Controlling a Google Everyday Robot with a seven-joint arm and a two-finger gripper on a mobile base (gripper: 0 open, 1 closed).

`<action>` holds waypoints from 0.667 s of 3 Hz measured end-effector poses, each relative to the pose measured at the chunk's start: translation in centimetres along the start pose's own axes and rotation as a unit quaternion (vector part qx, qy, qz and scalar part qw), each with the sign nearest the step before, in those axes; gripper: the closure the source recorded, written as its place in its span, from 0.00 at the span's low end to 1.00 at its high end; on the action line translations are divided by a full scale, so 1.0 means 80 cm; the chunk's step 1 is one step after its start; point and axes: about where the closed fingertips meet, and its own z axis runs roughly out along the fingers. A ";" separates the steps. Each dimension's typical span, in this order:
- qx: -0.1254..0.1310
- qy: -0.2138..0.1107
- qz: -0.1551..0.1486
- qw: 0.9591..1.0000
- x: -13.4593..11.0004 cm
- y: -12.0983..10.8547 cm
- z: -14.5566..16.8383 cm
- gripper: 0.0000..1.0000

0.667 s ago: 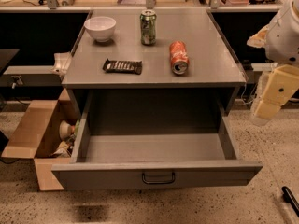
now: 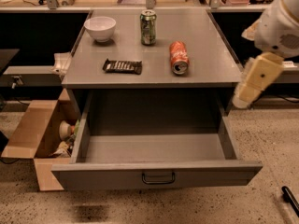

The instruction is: Place coke can into top drawer

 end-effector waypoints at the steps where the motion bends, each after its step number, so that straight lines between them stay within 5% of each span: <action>1: 0.011 -0.069 0.077 0.995 -0.020 -0.053 0.038 0.00; 2: 0.012 -0.069 0.079 0.994 -0.021 -0.054 0.038 0.00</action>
Offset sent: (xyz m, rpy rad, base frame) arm 0.0451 0.0029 -0.0110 0.1466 -0.0302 -0.1022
